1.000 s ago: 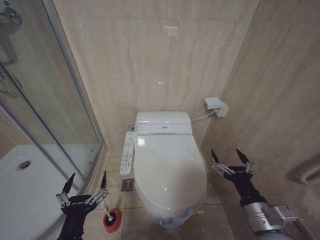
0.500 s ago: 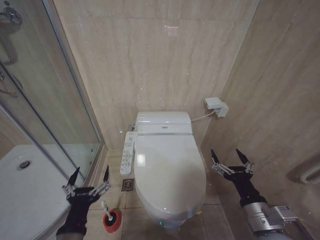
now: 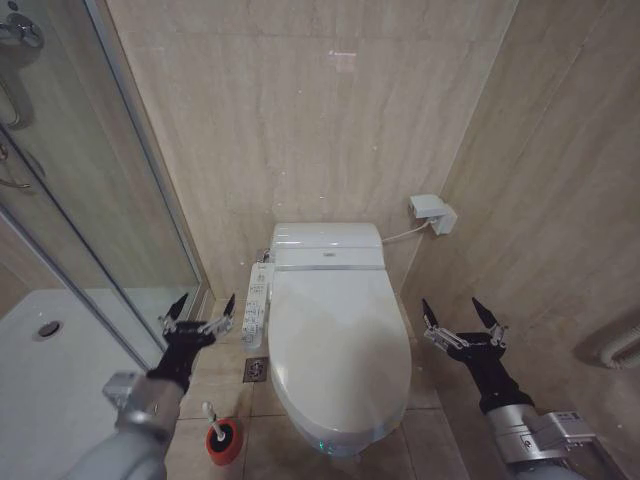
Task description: Open the toilet lid, clean the toilet bowl with a toilet brush, close the toilet lid, and flush.
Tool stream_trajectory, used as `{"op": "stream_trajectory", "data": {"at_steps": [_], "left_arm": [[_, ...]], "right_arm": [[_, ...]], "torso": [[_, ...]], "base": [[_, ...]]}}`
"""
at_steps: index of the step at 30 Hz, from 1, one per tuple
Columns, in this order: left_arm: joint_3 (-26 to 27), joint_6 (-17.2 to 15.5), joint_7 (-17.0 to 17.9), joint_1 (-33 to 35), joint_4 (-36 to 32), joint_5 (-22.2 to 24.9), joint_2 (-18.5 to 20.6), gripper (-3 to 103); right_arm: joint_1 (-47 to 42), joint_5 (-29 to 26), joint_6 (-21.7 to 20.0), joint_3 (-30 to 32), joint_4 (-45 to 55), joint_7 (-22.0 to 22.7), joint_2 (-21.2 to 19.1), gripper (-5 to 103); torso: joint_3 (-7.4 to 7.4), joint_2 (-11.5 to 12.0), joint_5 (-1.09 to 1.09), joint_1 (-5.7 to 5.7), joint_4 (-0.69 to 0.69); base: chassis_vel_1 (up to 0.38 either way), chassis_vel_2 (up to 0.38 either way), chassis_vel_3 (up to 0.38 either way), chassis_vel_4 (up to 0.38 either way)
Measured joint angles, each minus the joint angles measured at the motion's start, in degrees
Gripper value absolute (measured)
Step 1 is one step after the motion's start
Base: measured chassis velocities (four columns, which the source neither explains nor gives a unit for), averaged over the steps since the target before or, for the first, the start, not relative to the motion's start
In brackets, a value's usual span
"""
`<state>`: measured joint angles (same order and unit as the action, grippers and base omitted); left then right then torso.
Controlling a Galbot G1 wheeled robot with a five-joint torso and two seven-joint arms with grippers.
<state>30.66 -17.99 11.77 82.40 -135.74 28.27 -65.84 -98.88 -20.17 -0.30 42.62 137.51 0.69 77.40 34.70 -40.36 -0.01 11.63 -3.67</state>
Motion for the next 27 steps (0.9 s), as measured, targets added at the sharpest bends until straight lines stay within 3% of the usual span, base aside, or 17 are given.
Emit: {"op": "stream_trajectory", "data": {"at_steps": [2, 5, 12, 14, 17, 18, 25, 27], "left_arm": [[0.1, -3.4, -0.6, -4.1, 1.0, 2.7, 1.0, 100], [0.2, -5.3, -1.0, -6.3, 1.5, 4.1, 1.5, 100], [0.1, -5.4, -1.3, -7.3, 2.4, 4.6, 1.8, 98], [-0.2, -4.3, -1.7, -8.0, 3.9, 4.7, 2.2, 97], [-1.8, 1.2, -3.6, -10.7, 10.1, 4.9, 3.8, 97], [-1.8, 1.2, -3.6, -10.7, 10.1, 4.9, 3.8, 97], [-5.0, 12.8, -7.4, -16.5, 23.1, 5.1, 7.2, 96], [-5.3, 13.6, -7.7, -16.9, 24.1, 5.1, 7.4, 96]], "right_arm": [[0.0, 0.0, 0.0, 0.0, 0.0, 0.0, 0.0, 100], [0.0, 0.0, 0.0, 0.0, 0.0, 0.0, 0.0, 100], [0.0, 0.0, 0.0, 0.0, 0.0, 0.0, 0.0, 100], [0.0, 0.0, 0.0, 0.0, 0.0, 0.0, 0.0, 100], [0.0, 0.0, 0.0, 0.0, 0.0, 0.0, 0.0, 100], [0.0, 0.0, 0.0, 0.0, 0.0, 0.0, 0.0, 100], [0.0, 0.0, 0.0, 0.0, 0.0, 0.0, 0.0, 100], [0.0, 0.0, 0.0, 0.0, 0.0, 0.0, 0.0, 100]], "torso": [[0.0, 0.0, 0.0, 0.0, 0.0], [0.0, 0.0, 0.01, 0.0, -0.03], [-0.01, 0.0, 0.01, 0.0, 0.02], [-0.01, 0.0, 0.01, -0.01, 0.01], [-0.01, 0.0, 0.01, 0.0, -0.01], [-0.01, 0.0, 0.01, 0.0, -0.01], [0.0, 0.0, 0.0, 0.0, -0.01], [0.0, 0.0, 0.0, 0.0, -0.01]], "base": [[0.0, 0.0, 0.0, 0.0], [0.0, 0.0, 0.0, 0.0], [0.0, 0.0, 0.0, 0.0], [0.0, 0.0, 0.0, 0.0], [0.0, 0.0, 0.0, 0.0], [0.0, 0.0, 0.0, 0.0], [0.0, 0.0, 0.0, 0.0], [0.0, 0.0, 0.0, 0.0]]}}
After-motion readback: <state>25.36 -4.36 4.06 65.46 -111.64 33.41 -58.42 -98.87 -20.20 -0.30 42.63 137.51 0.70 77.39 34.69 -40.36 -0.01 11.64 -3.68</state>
